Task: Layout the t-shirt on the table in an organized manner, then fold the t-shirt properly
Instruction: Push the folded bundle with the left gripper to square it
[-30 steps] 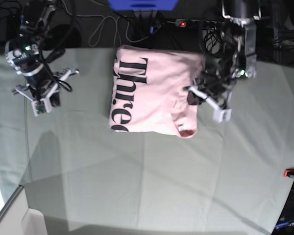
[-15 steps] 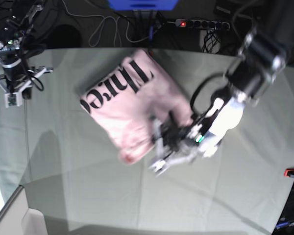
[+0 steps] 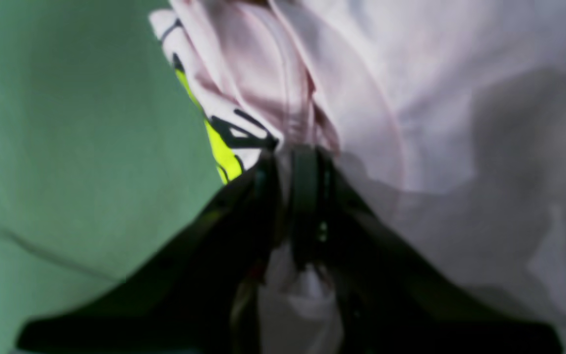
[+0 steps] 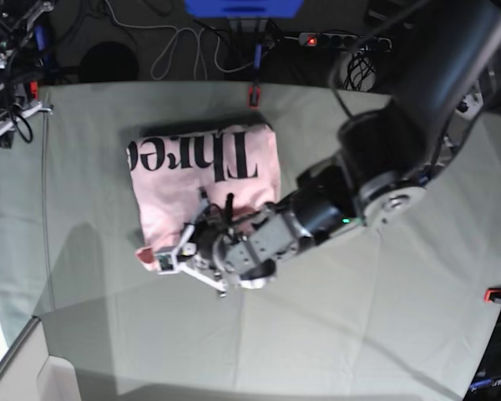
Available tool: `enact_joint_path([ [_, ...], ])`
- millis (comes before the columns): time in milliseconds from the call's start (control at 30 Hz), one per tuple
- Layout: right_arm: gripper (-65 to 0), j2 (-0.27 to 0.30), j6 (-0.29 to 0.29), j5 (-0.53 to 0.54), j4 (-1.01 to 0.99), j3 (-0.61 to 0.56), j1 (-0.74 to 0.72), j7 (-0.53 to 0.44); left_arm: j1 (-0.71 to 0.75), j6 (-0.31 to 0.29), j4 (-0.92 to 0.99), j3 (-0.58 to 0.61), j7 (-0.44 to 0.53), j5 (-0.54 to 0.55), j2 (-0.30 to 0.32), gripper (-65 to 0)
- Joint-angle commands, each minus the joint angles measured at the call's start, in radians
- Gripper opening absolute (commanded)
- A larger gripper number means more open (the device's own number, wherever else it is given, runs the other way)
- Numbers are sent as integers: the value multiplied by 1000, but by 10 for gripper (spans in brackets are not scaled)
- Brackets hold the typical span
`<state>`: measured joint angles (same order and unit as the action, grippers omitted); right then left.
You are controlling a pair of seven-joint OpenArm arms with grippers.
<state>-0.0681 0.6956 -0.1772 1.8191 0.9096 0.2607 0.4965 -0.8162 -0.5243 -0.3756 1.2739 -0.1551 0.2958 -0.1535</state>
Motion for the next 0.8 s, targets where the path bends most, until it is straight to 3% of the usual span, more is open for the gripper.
enact_joint_path([
  [0,-650,11,3,11,17,16,-2,-20,-36,2,10,-3,27,-13,-4,-650],
  [133,-650,9,3,11,17,38,-2,-20,-56,3,8,-4,32,-74,-4,-650],
  [767,-650,-19,3,9,24,46,21,-20,-131,5,-72,-4,35,-83,-4,-649],
])
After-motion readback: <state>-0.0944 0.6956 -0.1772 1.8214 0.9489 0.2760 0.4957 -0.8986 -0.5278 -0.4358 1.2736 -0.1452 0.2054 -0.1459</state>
